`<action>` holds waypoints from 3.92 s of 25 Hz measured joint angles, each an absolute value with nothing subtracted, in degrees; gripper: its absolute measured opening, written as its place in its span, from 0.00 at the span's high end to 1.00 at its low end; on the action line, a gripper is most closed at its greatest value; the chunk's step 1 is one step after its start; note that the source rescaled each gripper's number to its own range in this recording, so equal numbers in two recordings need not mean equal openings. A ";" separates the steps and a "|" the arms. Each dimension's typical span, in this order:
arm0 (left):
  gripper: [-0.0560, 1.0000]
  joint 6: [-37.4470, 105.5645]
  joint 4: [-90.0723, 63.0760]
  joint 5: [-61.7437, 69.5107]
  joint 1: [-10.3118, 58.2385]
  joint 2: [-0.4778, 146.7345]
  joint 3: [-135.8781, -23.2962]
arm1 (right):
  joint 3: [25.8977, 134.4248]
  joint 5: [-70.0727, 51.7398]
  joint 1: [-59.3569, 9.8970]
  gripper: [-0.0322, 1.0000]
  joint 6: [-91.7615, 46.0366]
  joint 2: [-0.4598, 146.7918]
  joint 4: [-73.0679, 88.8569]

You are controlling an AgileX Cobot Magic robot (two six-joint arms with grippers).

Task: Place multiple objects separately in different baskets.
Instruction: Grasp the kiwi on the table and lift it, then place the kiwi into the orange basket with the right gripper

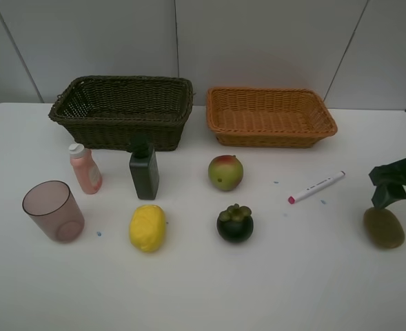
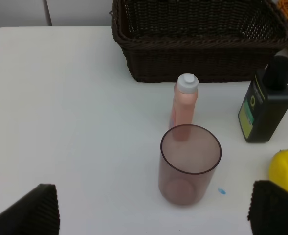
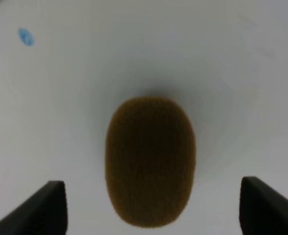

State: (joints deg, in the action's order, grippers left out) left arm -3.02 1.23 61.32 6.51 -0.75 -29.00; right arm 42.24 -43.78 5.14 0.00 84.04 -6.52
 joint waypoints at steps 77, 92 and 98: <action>0.00 -3.02 1.23 61.32 6.51 -0.75 -29.00 | 85.30 -52.55 -2.69 0.47 -2.52 93.69 -0.34; 0.00 -3.02 1.23 61.32 6.51 -0.75 -29.00 | 100.18 -49.42 -3.56 0.47 -2.54 117.21 1.42; 0.00 -3.02 1.23 61.32 6.51 -0.75 -29.00 | 100.18 -49.12 -3.56 0.47 -2.54 121.59 1.47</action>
